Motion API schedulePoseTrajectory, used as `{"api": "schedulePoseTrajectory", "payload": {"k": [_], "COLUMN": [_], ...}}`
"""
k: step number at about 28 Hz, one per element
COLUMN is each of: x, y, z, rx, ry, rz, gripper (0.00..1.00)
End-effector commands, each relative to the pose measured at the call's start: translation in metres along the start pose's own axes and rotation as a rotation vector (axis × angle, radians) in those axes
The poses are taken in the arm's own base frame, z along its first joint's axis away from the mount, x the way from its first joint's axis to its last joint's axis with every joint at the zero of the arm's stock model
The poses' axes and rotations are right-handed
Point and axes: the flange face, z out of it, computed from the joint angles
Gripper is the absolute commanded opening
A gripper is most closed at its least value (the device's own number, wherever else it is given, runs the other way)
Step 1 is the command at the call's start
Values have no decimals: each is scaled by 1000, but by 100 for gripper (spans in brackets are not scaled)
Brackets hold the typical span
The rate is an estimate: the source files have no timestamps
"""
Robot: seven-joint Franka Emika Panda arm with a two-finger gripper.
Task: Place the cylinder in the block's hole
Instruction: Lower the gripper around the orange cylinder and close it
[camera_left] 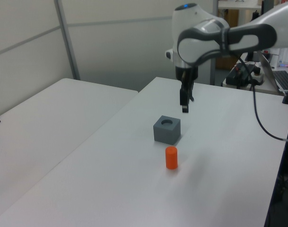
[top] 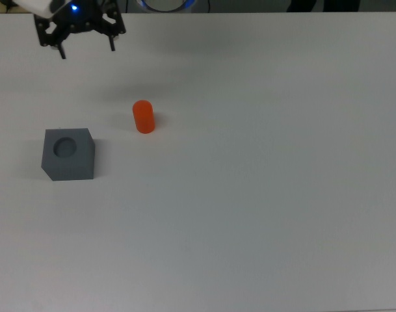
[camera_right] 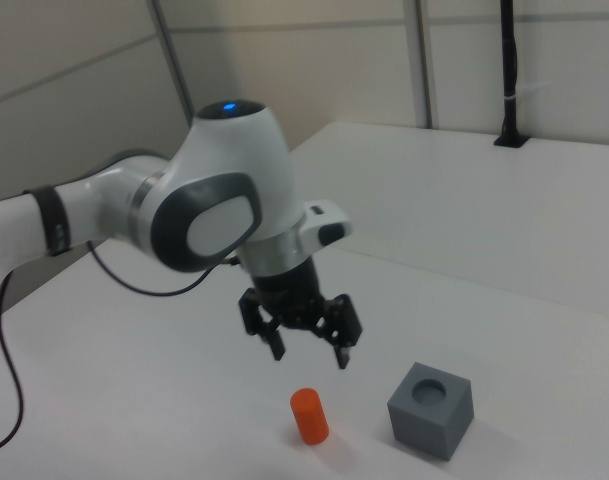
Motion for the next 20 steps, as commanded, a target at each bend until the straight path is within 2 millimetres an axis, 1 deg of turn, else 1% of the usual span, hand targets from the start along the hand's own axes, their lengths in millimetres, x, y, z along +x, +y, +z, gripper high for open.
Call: {"api": "schedulePoseTrajectory", "payload": {"k": [1, 2, 3, 5, 7, 8, 12, 14, 17, 19, 20], "x": [-5, -2, 3, 11, 18, 24, 35, 43, 52, 56, 58], "y": [-32, -37, -47, -57, -66, -70, -75, -79, -85, -85, -86], "z": [25, 33, 49, 62, 80, 92, 115, 129, 143, 154, 155], "rx": [17, 19, 19, 13, 11, 9, 8, 4, -3, -8, -10], "ry": [12, 8, 7, 24, 29, 33, 27, 37, 44, 42, 41], "rz": [-62, -72, -91, -114, -132, -142, -157, -166, -182, -185, -186], "gripper": [100, 100, 100, 100, 100, 100, 100, 100, 100, 100, 100]}}
